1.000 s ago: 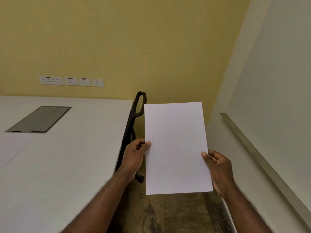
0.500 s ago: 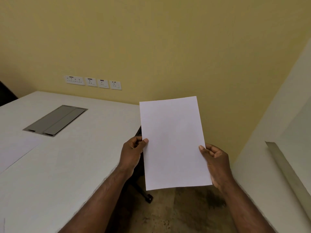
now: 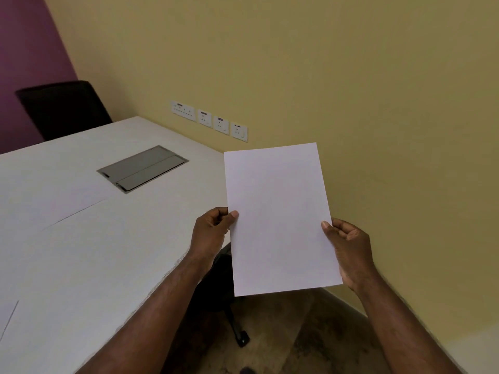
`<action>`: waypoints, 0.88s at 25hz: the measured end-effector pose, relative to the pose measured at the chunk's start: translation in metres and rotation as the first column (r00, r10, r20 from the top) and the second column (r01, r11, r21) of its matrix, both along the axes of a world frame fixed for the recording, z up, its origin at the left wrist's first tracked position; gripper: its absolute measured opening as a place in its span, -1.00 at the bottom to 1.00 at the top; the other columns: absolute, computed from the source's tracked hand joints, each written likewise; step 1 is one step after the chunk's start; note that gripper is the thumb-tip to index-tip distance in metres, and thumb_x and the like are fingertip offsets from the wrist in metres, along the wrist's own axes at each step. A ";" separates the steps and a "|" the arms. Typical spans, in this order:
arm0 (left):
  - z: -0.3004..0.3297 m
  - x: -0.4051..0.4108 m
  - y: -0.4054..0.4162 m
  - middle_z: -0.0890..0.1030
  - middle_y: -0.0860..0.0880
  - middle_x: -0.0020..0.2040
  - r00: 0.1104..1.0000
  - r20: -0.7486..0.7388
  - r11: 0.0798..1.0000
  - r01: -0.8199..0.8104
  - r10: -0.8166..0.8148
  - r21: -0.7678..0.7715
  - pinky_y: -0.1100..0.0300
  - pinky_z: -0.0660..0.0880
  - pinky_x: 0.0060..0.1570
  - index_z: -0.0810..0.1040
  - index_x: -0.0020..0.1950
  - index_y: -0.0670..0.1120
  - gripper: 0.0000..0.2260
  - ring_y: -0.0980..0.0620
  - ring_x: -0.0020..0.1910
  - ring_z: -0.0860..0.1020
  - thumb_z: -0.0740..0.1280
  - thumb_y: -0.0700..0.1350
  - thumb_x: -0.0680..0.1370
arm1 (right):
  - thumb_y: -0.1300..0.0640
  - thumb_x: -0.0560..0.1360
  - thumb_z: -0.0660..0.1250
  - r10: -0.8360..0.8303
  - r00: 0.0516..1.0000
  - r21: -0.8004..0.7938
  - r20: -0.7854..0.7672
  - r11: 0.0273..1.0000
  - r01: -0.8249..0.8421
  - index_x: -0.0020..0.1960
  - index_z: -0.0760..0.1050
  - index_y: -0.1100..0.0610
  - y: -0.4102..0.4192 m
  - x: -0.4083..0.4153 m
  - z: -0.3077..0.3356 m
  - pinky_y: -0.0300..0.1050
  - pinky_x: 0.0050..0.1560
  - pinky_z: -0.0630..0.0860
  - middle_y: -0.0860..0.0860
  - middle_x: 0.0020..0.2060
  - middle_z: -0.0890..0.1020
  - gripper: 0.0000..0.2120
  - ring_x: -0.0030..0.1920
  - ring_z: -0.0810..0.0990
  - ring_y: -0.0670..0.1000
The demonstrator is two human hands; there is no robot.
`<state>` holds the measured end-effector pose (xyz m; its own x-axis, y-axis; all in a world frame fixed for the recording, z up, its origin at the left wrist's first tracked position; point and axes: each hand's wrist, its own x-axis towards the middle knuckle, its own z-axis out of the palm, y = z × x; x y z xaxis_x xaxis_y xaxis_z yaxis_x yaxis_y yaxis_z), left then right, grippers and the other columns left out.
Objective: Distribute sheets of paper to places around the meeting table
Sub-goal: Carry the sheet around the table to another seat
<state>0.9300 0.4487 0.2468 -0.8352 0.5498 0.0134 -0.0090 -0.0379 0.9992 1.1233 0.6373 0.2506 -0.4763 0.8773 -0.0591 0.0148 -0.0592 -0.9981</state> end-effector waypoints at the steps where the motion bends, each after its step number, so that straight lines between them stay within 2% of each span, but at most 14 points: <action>1: -0.003 -0.012 0.008 0.72 0.11 -0.11 1.000 -0.004 1.000 -0.026 0.026 -0.003 0.34 0.51 -0.21 0.67 -0.08 0.04 -0.91 0.19 -0.16 0.62 0.37 -0.05 0.54 | 0.15 0.47 0.43 0.038 0.999 0.003 0.010 0.999 -0.038 0.10 0.62 0.15 0.015 -0.017 0.000 -0.02 -0.04 0.61 0.09 -0.01 0.72 -0.79 -0.08 0.69 0.08; 4: -0.008 -0.053 0.034 0.72 0.10 -0.11 0.993 -0.006 0.993 -0.114 0.114 -0.001 0.24 0.52 -0.11 0.67 -0.11 0.07 -0.91 0.14 -0.14 0.61 0.37 -0.04 0.53 | 0.14 0.48 0.42 0.153 0.988 0.009 0.028 0.988 -0.153 0.05 0.63 0.13 0.059 -0.077 0.000 0.06 -0.01 0.61 0.10 -0.03 0.72 -0.84 -0.06 0.68 0.14; 7: -0.011 -0.092 0.054 0.72 0.08 -0.07 0.977 0.013 0.977 -0.213 0.213 -0.004 0.13 0.54 -0.01 0.67 -0.07 0.05 -0.91 0.05 -0.05 0.64 0.37 -0.02 0.53 | 0.16 0.47 0.43 0.247 0.968 -0.006 0.028 0.969 -0.247 0.12 0.61 0.18 0.095 -0.136 -0.004 -0.01 -0.03 0.60 0.08 -0.03 0.72 -0.77 -0.07 0.69 0.09; 9: -0.012 -0.113 0.063 0.72 0.04 -0.07 0.963 0.011 0.962 -0.271 0.271 -0.020 0.11 0.53 -0.01 0.68 -0.07 0.04 -0.91 0.02 -0.07 0.63 0.37 -0.03 0.53 | 0.16 0.47 0.44 0.299 0.954 -0.008 0.023 0.954 -0.299 0.15 0.60 0.21 0.113 -0.172 -0.007 -0.03 -0.02 0.60 0.07 -0.03 0.72 -0.73 -0.07 0.69 0.07; 12: -0.012 -0.142 0.067 0.72 0.00 -0.07 0.932 0.011 0.932 -0.361 0.362 -0.041 0.19 0.50 -0.10 0.67 -0.05 -0.02 -0.89 0.09 -0.13 0.59 0.37 -0.04 0.53 | 0.12 0.46 0.45 0.399 0.916 -0.031 0.041 0.917 -0.398 0.17 0.59 0.20 0.133 -0.225 -0.015 0.08 0.10 0.60 0.09 0.01 0.71 -0.69 0.02 0.68 0.13; 16: -0.020 -0.181 0.074 0.71 0.11 -0.19 0.874 0.014 0.873 -0.483 0.485 -0.060 0.44 0.45 -0.31 0.67 -0.05 -0.07 -0.90 0.27 -0.28 0.59 0.38 -0.09 0.54 | 0.13 0.45 0.46 0.523 0.851 -0.088 0.054 0.851 -0.518 0.13 0.61 0.19 0.153 -0.301 -0.033 0.12 0.18 0.57 0.10 0.00 0.72 -0.72 0.05 0.67 0.13; 19: -0.034 -0.205 0.082 0.69 0.12 -0.23 0.820 -0.004 0.813 -0.567 0.572 -0.135 0.45 0.45 -0.34 0.66 -0.09 -0.05 -0.93 0.29 -0.32 0.57 0.40 -0.08 0.52 | 0.16 0.44 0.47 0.604 0.793 -0.102 0.082 0.796 -0.596 0.02 0.63 0.12 0.167 -0.352 -0.055 0.06 0.19 0.56 0.05 -0.06 0.72 -0.83 0.02 0.67 0.07; 22: -0.057 -0.225 0.092 0.69 0.01 -0.18 0.756 -0.030 0.732 -0.642 0.654 -0.227 0.39 0.46 -0.30 0.66 -0.10 -0.08 -0.90 0.23 -0.31 0.56 0.41 -0.06 0.51 | 0.18 0.44 0.47 0.694 0.709 -0.112 0.126 0.720 -0.685 0.04 0.63 0.15 0.182 -0.396 -0.080 0.02 0.16 0.58 0.06 -0.06 0.72 -0.82 0.01 0.68 0.07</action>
